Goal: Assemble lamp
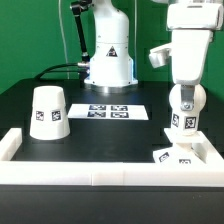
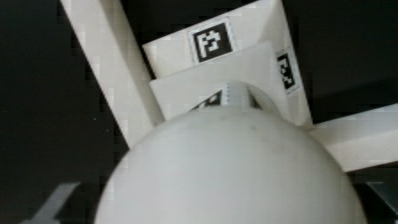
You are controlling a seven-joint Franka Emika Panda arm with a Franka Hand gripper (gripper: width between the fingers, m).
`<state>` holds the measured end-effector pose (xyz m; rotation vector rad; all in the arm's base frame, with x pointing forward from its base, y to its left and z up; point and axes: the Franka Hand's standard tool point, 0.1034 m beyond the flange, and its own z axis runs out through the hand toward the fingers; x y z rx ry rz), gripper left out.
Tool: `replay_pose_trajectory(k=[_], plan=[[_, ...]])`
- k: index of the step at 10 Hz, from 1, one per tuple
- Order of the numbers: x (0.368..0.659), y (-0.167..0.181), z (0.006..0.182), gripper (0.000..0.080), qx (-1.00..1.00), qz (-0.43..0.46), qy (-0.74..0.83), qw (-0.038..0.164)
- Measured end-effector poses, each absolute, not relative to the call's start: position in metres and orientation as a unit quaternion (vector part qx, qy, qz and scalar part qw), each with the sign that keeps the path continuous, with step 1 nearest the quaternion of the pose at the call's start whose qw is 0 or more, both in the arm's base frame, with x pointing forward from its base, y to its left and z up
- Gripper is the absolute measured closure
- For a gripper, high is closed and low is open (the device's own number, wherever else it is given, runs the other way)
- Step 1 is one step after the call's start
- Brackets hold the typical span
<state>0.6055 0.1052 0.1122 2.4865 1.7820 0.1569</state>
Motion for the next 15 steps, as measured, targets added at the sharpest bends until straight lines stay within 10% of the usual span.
replay_pose_trajectory(k=[15], plan=[[0.6043,0.0960,0.1106,0.0220,0.994,0.062,-0.091,-0.016]])
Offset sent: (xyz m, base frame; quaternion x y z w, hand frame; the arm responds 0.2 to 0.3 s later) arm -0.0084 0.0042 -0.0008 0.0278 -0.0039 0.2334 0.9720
